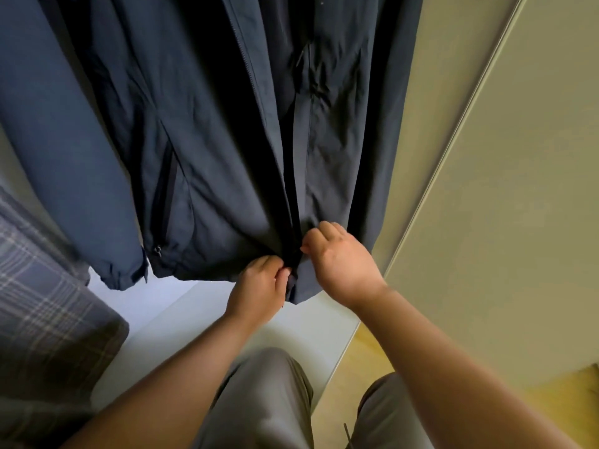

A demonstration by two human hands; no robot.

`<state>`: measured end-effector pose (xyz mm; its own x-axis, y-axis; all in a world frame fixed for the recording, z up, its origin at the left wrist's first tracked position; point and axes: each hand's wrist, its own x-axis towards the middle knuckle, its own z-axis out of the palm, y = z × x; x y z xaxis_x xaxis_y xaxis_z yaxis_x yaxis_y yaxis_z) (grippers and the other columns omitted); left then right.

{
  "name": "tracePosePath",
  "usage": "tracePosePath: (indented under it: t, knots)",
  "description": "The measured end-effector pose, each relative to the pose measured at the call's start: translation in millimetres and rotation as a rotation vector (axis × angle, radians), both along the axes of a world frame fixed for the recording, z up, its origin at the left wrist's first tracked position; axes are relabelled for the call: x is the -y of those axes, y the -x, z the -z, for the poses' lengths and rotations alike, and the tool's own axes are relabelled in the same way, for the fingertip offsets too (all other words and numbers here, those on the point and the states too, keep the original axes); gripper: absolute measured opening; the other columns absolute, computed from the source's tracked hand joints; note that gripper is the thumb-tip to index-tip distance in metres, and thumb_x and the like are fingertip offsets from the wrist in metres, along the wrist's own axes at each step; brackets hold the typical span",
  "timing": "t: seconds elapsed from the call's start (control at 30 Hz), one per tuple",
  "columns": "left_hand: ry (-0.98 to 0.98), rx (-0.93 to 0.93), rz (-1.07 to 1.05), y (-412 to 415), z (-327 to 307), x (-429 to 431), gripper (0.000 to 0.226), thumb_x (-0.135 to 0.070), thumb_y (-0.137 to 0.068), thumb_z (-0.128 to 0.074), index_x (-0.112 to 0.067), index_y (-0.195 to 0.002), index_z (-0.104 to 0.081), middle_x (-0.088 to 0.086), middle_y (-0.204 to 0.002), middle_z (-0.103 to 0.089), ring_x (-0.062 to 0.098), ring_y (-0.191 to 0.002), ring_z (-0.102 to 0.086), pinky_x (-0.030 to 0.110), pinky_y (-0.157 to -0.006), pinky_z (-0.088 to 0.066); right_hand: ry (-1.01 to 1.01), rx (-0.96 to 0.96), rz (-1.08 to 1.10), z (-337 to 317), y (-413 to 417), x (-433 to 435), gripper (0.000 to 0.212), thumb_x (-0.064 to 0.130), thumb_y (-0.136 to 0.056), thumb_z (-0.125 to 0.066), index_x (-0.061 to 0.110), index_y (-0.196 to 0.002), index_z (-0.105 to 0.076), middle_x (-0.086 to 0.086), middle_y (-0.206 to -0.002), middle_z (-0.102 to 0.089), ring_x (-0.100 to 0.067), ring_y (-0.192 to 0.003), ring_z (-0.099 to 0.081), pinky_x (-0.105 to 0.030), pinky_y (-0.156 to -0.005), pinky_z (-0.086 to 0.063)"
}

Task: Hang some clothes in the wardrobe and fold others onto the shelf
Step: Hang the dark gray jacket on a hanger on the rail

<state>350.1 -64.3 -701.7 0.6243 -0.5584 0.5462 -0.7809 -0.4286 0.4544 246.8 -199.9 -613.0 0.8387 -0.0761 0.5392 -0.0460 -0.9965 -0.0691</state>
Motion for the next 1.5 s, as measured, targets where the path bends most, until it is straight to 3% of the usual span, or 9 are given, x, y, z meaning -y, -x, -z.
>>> tracePosePath:
  t: [0.1,0.2,0.4,0.6,0.93,1.13,1.33,1.5]
  knots:
    - [0.037,0.0,0.033,3.9,-10.3,3.6,0.02,-0.026,-0.088,-0.056,-0.014,-0.073,-0.052,0.004,-0.072,-0.057,0.026,-0.07,-0.053,0.034,-0.061,-0.041,-0.113,0.008,0.006,3.1,5.3,-2.1,0.009,0.012,-0.094,-0.059,0.006,-0.087,-0.062,-0.01,-0.081,-0.055,-0.031,-0.071,-0.056,-0.029,-0.058,-0.044]
    - [0.119,-0.039,0.066,3.9,-24.1,10.2,0.021,-0.03,-0.09,-0.064,-0.015,-0.077,-0.056,-0.001,-0.074,-0.058,0.017,-0.073,-0.049,0.025,-0.065,-0.036,-0.188,0.009,0.005,3.5,7.1,-1.6,0.007,0.009,-0.093,-0.063,0.004,-0.088,-0.062,-0.01,-0.082,-0.056,-0.03,-0.073,-0.057,-0.029,-0.062,-0.044]
    - [0.068,0.214,0.072,-8.5,-24.5,14.1,0.032,-0.027,-0.095,-0.053,-0.008,-0.07,-0.059,0.008,-0.069,-0.058,0.03,-0.069,-0.056,0.035,-0.066,-0.043,-0.07,0.015,-0.014,-18.5,-0.8,4.9,0.005,0.009,-0.089,-0.065,0.004,-0.086,-0.063,-0.011,-0.081,-0.055,-0.032,-0.072,-0.055,-0.039,-0.057,-0.05]
    - [0.06,0.192,0.092,-10.9,-50.9,17.8,0.032,-0.031,-0.094,-0.053,-0.012,-0.069,-0.05,0.007,-0.065,-0.054,0.031,-0.065,-0.052,0.038,-0.06,-0.044,-0.162,0.091,0.027,-21.6,-3.7,-3.7,0.003,0.005,-0.091,-0.063,0.005,-0.089,-0.061,-0.008,-0.082,-0.054,-0.029,-0.075,-0.054,-0.027,-0.061,-0.037]
    - [-0.006,0.3,0.08,-13.9,-60.0,16.0,0.036,-0.034,-0.097,-0.047,-0.011,-0.071,-0.056,0.006,-0.065,-0.061,0.027,-0.061,-0.06,0.028,-0.056,-0.047,-0.043,0.11,0.029,-64.1,-1.7,5.1,0.014,0.015,-0.095,-0.056,0.003,-0.089,-0.062,-0.012,-0.083,-0.056,-0.032,-0.075,-0.055,-0.029,-0.059,-0.034]
    - [0.011,0.205,0.032,-12.4,-79.1,16.9,0.038,-0.05,-0.095,-0.041,-0.017,-0.077,-0.047,0.006,-0.065,-0.056,0.031,-0.064,-0.055,0.036,-0.054,-0.044,-0.086,0.111,-0.001,-62.9,-3.7,-0.5,0.015,0.015,-0.098,-0.056,0.002,-0.093,-0.062,-0.012,-0.088,-0.056,-0.032,-0.079,-0.055,-0.031,-0.06,-0.036]
    - [-0.004,0.354,0.048,-18.5,-80.6,19.9,0.041,-0.037,-0.099,-0.042,-0.013,-0.068,-0.053,0.009,-0.061,-0.058,0.031,-0.059,-0.057,0.033,-0.051,-0.042,-0.022,0.077,-0.026,-72.7,-6.9,-1.4,0.013,0.014,-0.096,-0.057,0.003,-0.091,-0.061,-0.012,-0.085,-0.055,-0.032,-0.077,-0.054,-0.035,-0.058,-0.042]
    - [-0.014,0.346,0.064,-27.8,-73.8,11.1,0.037,-0.036,-0.094,-0.047,-0.016,-0.062,-0.046,0.006,-0.059,-0.056,0.027,-0.056,-0.056,0.026,-0.052,-0.036,0.058,0.154,-0.008,-87.7,-10.0,-0.1,0.011,0.011,-0.092,-0.063,0.004,-0.085,-0.062,-0.011,-0.079,-0.056,-0.032,-0.07,-0.054,-0.033,-0.054,-0.04]
